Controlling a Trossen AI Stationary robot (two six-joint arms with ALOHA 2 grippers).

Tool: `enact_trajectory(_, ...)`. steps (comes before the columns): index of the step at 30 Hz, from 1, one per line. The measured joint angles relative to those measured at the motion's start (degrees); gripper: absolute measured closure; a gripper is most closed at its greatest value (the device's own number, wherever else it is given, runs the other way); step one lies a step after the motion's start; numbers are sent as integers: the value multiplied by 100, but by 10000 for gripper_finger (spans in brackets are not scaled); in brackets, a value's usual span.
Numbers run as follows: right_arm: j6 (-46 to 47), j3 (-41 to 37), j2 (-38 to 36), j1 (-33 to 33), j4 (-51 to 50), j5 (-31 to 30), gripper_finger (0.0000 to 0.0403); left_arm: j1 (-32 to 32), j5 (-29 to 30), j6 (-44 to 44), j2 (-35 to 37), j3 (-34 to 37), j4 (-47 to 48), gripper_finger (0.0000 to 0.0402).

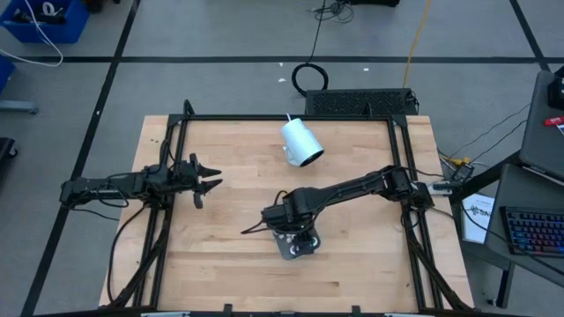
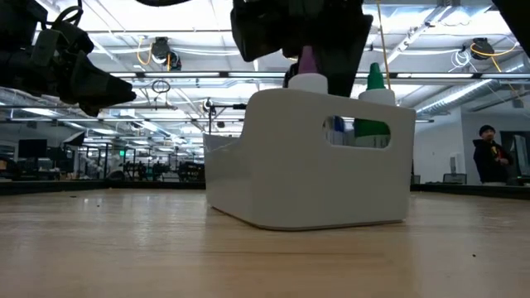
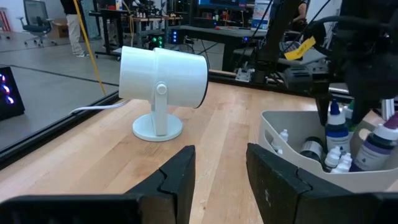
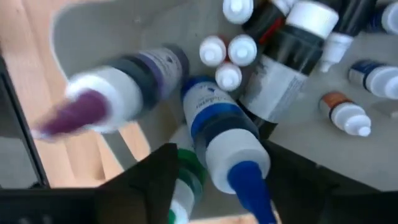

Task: Pick & Place food coloring
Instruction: Put the big blue food coloring bottle into the gray bin, then return to Home Position

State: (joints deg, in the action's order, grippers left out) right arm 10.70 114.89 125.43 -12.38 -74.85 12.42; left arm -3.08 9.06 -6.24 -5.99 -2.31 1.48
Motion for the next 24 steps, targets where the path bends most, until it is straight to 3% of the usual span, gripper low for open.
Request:
enact_trajectory(6, 270, 0, -173, 0, 221, -36, 147, 1, 0, 0, -1, 0, 1, 254)
enact_trajectory(19, 883, 0, -1199, -11, 66, -841, 150, 0, 0, 0, 2, -1, 0, 254)
enact_trajectory(21, 1068, 0, -1488, -51, -41, -1072, 150, -1, 0, 0, 0, 0, 1, 254)
enact_trajectory(24, 1187, -77, -1973, -227, -48, -1886, 150, 0, -2, 0, 0, 0, 0, 254)
